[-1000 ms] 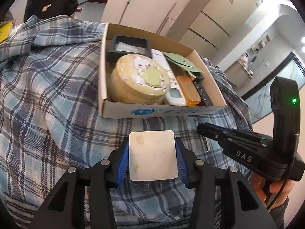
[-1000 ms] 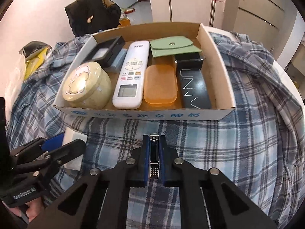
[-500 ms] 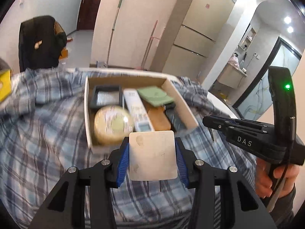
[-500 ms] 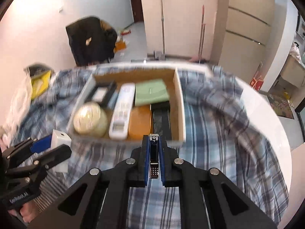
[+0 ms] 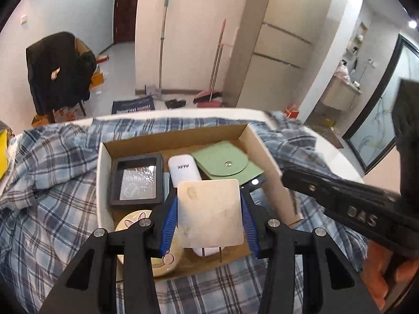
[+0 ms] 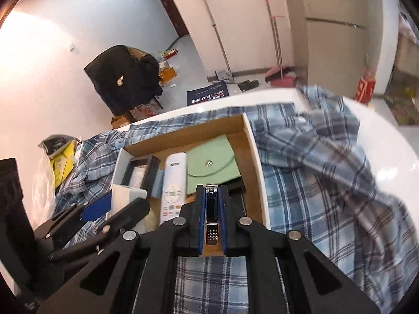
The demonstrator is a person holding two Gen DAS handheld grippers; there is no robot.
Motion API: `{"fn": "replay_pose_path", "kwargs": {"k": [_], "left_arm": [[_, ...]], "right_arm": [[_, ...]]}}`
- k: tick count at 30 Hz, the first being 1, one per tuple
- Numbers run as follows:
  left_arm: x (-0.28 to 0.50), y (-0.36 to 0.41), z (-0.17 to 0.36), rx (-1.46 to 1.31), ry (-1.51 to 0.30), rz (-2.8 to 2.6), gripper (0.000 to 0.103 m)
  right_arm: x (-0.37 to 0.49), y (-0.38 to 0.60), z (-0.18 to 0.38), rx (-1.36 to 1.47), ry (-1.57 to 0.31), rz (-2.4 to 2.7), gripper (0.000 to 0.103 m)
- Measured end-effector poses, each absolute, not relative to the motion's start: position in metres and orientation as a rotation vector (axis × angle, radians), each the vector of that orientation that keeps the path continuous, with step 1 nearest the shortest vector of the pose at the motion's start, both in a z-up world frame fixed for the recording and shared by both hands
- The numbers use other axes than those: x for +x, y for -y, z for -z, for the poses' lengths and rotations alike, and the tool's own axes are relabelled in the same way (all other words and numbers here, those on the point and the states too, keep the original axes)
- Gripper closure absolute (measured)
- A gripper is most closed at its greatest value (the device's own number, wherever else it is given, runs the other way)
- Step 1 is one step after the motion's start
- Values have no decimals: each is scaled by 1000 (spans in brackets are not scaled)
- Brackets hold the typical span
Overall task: Organize rigid objects
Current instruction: 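Lower coaster into tray with left gripper while right lowers nail clipper into tray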
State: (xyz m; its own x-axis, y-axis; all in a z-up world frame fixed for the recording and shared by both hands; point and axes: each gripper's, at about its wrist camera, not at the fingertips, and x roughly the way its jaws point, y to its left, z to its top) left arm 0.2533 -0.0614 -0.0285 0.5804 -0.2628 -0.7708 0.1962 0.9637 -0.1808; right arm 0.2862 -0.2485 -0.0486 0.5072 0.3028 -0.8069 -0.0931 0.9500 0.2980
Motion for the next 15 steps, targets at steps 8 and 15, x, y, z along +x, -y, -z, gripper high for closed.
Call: {"fn": "replay_pose_path", "kwargs": {"k": [8,15], "left_arm": [[280,67,61,-74,-965,235,56],[284,81,82,-6,-984,244,54]], "right_arm": [[293,261,63,234,-1044,-226,94],[297,264,70,232,-1066,-227,94]]}}
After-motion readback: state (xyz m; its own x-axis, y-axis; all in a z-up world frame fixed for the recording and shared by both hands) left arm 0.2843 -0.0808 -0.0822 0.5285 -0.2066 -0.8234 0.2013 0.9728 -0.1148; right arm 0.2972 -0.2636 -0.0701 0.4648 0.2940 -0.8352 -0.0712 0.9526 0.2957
